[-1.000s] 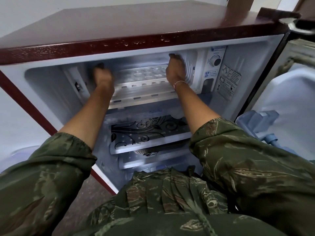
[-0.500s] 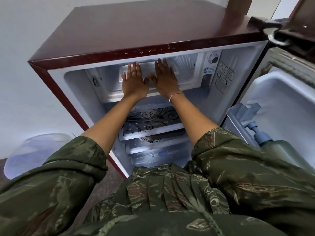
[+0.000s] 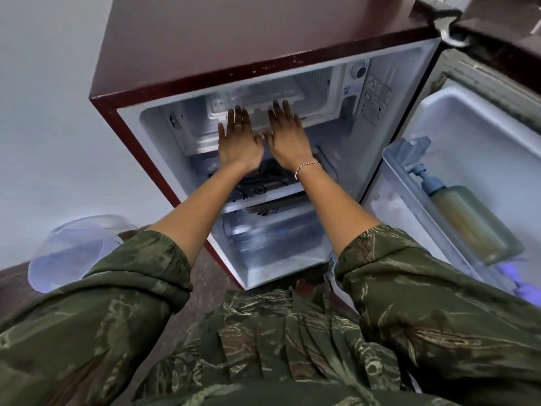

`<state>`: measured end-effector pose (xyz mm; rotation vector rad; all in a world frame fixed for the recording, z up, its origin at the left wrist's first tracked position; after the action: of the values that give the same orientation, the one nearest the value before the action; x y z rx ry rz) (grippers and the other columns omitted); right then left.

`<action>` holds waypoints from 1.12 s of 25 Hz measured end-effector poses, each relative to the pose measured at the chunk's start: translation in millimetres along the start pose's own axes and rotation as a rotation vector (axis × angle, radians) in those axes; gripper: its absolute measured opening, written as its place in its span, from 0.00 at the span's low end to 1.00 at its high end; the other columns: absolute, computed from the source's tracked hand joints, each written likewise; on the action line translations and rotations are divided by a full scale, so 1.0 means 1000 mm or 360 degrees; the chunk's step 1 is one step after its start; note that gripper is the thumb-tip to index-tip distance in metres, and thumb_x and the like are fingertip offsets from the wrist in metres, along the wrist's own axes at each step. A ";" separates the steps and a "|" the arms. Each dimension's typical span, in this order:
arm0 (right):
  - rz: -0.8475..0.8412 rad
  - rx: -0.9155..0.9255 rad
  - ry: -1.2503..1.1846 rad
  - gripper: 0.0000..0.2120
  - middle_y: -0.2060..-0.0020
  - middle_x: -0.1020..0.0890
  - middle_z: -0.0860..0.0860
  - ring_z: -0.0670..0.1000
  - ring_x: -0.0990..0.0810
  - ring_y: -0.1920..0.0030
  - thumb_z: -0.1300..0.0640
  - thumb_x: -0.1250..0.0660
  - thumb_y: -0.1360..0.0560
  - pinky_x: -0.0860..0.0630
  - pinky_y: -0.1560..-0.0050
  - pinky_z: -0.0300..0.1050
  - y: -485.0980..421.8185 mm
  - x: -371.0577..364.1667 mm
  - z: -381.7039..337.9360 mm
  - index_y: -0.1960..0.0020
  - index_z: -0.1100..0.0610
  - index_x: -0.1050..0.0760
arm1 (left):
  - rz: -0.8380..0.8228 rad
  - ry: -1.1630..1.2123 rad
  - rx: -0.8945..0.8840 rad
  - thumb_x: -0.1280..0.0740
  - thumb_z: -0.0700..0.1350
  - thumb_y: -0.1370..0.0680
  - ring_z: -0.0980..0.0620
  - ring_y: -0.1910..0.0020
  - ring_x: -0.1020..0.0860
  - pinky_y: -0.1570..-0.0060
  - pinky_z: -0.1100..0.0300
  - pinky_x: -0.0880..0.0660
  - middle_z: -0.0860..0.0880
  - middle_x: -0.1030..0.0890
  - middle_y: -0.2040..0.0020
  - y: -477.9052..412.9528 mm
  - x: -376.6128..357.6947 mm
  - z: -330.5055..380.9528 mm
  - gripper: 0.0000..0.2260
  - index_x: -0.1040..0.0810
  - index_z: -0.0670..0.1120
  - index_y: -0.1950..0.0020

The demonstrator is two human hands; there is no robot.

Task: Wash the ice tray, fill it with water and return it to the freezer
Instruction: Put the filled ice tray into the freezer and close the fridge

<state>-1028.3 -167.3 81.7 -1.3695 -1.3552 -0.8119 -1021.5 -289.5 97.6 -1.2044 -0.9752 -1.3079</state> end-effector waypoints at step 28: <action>-0.0120 0.0109 0.0114 0.27 0.23 0.53 0.56 0.54 0.58 0.23 0.50 0.53 0.18 0.60 0.25 0.51 0.188 0.046 0.022 0.23 0.62 0.54 | -0.0005 -0.0216 0.0150 0.56 0.54 0.18 0.49 0.23 0.58 0.25 0.48 0.59 0.44 0.56 0.22 0.176 -0.010 0.087 0.28 0.57 0.40 0.23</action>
<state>-842.4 -107.8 82.6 -1.2313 -1.3733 -0.8491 -837.8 -221.4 86.5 -1.2309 -1.1242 -1.1813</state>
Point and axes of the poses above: each hand's wrist, its own y-axis away from the middle knuckle, its own x-axis out of the back of the hand, z = x × y, the point moved 1 cm from there along -y, towards the middle knuckle
